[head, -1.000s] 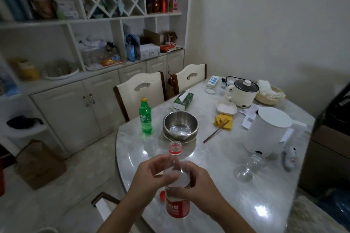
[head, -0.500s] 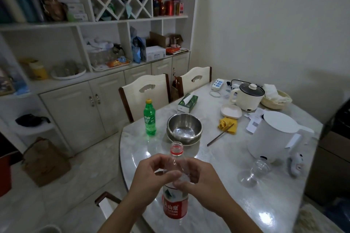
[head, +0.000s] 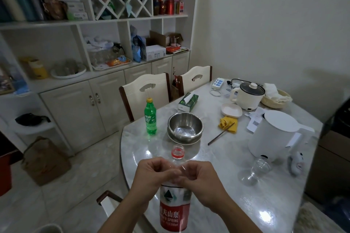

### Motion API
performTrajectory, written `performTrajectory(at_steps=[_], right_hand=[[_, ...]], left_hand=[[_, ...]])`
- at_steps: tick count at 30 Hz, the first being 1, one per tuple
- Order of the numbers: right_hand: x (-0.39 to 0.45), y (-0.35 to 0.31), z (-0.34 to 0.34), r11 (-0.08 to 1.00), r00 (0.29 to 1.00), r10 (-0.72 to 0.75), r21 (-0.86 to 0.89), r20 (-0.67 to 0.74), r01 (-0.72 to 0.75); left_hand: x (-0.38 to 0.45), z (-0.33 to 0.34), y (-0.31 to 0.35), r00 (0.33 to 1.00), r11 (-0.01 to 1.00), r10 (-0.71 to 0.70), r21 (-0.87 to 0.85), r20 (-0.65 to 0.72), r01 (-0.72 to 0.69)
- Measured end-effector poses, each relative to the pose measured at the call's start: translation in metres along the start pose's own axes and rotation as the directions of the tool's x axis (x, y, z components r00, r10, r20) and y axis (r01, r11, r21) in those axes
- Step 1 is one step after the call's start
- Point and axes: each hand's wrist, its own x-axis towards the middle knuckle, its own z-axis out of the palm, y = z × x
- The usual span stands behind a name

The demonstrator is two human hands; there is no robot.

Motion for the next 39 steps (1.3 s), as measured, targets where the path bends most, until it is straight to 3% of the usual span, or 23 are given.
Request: performTrajectory(at_steps=[9,17,22,25,29,33,39], right_hand=[[0.006,-0.005,-0.009,0.988,0.989,0.108,0.124,-0.098,-0.096],[0.006,-0.004,0.007,0.978,0.978,0.160,0.155,-0.133,-0.139],[0.005,-0.004,0.005,0.968,0.968,0.199,0.184,-0.155,-0.170],[-0.001,0.002,0.002,0.924,0.967,0.252,0.292,0.022,-0.247],[-0.012,0.012,0.011,0.908,0.933,0.277,0.255,0.228,-0.332],[-0.012,0.013,0.015,0.926,0.934,0.273,0.202,0.232,-0.320],[-0.014,0.017,0.022,0.912,0.941,0.303,0.242,0.152,-0.333]], left_hand=[[-0.019,0.000,-0.017,0.976,0.985,-0.166,0.070,0.141,0.157],[-0.019,0.003,-0.019,0.979,0.979,-0.202,0.020,0.017,0.201],[-0.015,0.004,-0.014,0.988,0.988,-0.154,-0.012,-0.031,0.153],[-0.009,0.000,-0.009,0.986,0.989,-0.137,-0.076,-0.092,0.130],[-0.004,-0.001,-0.005,0.981,0.986,-0.131,-0.122,-0.140,0.114],[-0.004,0.004,-0.005,0.971,0.990,-0.121,-0.102,-0.207,0.101],[-0.005,0.006,-0.008,0.970,0.989,-0.135,-0.085,-0.202,0.120]])
